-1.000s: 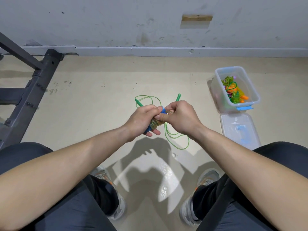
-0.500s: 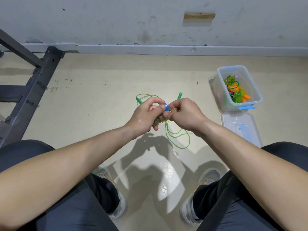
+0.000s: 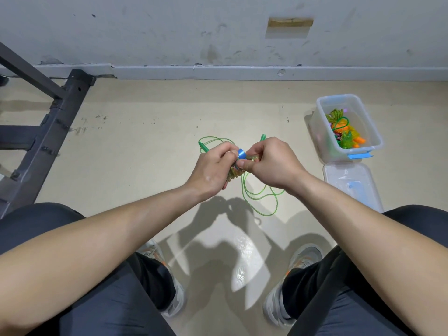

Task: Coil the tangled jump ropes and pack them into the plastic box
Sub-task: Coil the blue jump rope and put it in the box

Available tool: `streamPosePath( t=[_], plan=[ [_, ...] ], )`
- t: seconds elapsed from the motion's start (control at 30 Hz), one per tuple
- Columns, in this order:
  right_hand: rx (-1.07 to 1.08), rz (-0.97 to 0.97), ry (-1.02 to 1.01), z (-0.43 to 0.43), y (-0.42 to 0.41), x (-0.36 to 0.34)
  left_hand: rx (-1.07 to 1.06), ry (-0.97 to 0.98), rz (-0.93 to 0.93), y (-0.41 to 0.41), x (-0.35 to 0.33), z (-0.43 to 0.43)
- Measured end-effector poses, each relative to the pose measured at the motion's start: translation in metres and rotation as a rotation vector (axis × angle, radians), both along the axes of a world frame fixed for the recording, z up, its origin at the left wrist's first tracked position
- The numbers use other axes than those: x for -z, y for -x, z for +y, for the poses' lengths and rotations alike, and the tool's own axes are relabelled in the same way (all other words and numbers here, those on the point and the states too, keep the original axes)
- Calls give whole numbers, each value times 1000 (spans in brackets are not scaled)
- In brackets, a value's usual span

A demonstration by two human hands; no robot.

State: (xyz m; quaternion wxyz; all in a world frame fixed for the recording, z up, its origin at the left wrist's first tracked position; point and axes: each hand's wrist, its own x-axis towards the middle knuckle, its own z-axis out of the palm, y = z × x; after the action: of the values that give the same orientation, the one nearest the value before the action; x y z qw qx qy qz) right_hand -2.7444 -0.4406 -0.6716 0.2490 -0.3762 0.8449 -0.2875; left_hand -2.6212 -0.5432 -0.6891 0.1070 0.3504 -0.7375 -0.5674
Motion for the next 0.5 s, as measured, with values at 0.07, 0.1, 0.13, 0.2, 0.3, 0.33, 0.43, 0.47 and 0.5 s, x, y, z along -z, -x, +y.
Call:
streamPosePath(
  t=[0.07,0.1,0.13,0.2,0.3,0.33,0.43,0.47,0.5],
  plan=[
    [14,-98,8,3,5,4,54,-16,14,0,-4,1],
    [44,-187,42,4,5,8,63,-36,23,1,-6,1],
    [85,-295,80,4,5,11,61,-64,27,1,-8,0],
    [128,-469,138,5,3,12,48,-133,15,2,-11,-3],
    [82,-508,168,5,6,13,60,-258,-16,4,-13,-6],
    [77,-494,167,4,6,12,79,-292,-28,4,-13,-7],
    [103,-477,143,4,9,13,144,-326,-35,3,-13,-9],
    [102,-472,129,4,10,14,148,-323,-29,3,-12,-9],
    [95,-463,110,4,10,14,141,-317,-23,3,-10,-8]
  ],
)
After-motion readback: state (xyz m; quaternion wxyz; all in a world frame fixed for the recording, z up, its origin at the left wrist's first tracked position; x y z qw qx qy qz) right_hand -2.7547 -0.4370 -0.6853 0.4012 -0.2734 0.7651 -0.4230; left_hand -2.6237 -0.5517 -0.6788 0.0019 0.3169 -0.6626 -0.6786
